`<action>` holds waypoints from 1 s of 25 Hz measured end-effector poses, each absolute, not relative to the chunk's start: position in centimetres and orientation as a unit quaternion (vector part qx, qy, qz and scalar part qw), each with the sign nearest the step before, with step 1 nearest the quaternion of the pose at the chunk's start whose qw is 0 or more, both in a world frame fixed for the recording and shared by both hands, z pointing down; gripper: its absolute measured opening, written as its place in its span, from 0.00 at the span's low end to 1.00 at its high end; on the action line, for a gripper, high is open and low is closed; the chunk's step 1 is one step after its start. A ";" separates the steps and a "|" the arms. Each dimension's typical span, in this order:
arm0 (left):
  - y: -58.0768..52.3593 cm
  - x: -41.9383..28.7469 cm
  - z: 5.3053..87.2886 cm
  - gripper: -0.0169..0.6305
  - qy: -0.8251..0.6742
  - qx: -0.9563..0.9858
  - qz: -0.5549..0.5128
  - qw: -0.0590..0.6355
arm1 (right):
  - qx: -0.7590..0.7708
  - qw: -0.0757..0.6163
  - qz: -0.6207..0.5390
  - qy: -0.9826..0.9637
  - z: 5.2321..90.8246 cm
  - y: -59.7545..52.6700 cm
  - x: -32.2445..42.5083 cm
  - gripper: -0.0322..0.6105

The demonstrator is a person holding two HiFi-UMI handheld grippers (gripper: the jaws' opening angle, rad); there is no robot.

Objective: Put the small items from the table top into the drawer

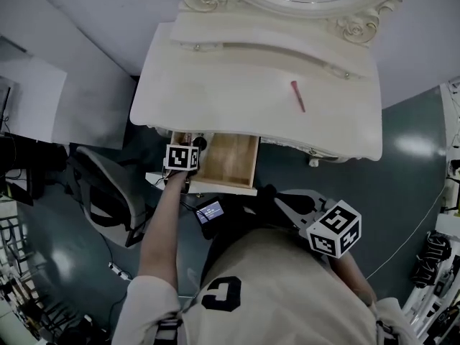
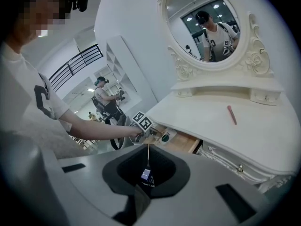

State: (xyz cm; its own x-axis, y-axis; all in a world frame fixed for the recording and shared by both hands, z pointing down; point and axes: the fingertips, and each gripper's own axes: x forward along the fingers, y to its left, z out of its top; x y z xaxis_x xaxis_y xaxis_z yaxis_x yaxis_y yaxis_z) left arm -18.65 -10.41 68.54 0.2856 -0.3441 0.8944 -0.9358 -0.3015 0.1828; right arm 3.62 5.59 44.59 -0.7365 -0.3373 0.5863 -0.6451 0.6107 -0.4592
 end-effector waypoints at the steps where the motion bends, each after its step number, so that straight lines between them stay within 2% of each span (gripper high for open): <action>1: -10.3 -18.5 68.1 0.35 -0.455 0.708 0.385 0.378 | 0.282 0.225 0.337 -0.870 44.5 5.6 3.7 0.10; 17: -8.5 -16.7 51.6 0.34 -0.523 0.769 0.229 0.287 | 0.264 0.196 0.301 -0.895 42.8 4.6 5.3 0.10; 25: -6.4 -14.9 42.8 0.31 -0.516 0.807 0.203 0.202 | 0.234 0.199 0.284 -0.908 42.6 4.3 4.3 0.10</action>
